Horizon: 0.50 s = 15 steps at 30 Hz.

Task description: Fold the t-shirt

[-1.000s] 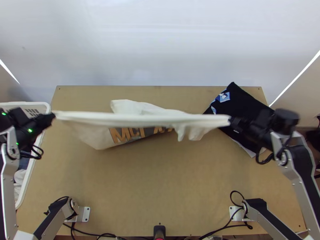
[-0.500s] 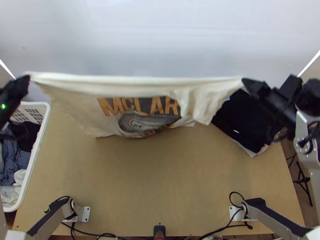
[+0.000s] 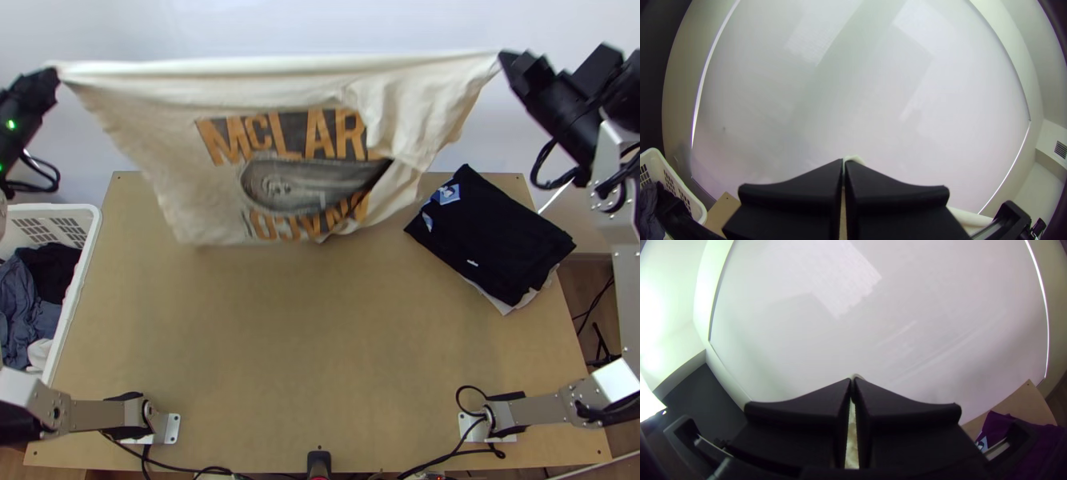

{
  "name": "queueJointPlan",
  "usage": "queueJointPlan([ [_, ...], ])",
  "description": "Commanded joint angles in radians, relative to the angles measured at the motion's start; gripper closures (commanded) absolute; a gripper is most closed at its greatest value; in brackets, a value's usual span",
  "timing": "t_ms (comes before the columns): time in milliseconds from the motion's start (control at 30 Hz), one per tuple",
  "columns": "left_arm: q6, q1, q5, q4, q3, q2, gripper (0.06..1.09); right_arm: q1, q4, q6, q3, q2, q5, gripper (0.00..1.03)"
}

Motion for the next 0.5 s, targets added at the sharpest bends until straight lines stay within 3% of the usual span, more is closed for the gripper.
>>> queueJointPlan([
  [0, -0.026, -0.045, -0.032, -0.075, 0.256, 0.062, 1.05, -0.001, -0.047, 0.001, 0.151, 0.001, 0.01, 1.0],
  [200, -0.074, -0.019, -0.057, -0.111, 0.215, -0.161, 1.05, 0.005, -0.103, 0.026, 0.081, -0.252, 0.008, 1.0],
  [467, -0.075, 0.05, -0.058, -0.186, 0.123, -0.519, 1.05, 0.085, -0.37, 0.033, 0.148, -0.532, 0.007, 1.0],
])
